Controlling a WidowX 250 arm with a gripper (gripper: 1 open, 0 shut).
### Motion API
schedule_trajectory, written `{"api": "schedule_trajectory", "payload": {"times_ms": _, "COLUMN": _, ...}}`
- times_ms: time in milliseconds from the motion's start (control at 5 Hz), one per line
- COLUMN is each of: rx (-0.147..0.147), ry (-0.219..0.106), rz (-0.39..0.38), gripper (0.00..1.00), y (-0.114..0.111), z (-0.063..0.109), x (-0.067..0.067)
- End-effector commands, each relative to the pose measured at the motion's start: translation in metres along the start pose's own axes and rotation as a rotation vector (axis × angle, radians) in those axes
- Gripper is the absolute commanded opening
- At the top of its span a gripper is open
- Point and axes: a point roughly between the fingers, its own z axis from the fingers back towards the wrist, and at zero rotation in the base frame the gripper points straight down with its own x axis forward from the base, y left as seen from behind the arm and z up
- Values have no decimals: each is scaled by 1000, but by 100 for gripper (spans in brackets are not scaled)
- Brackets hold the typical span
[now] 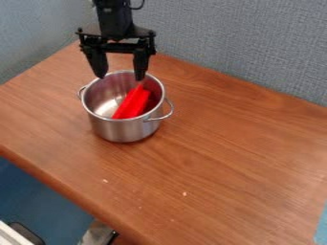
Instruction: Put the red object in the metal pot
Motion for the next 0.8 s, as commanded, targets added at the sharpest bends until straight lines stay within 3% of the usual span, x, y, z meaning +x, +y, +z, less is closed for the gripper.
{"api": "schedule_trajectory", "payload": {"times_ms": 0, "rx": 14, "ry": -24, "rz": -4, "gripper": 100, "y": -2, "z": 1, "x": 1}}
{"api": "schedule_trajectory", "payload": {"times_ms": 600, "rx": 51, "ry": -15, "rz": 25, "gripper": 100, "y": -4, "z": -27, "x": -2}}
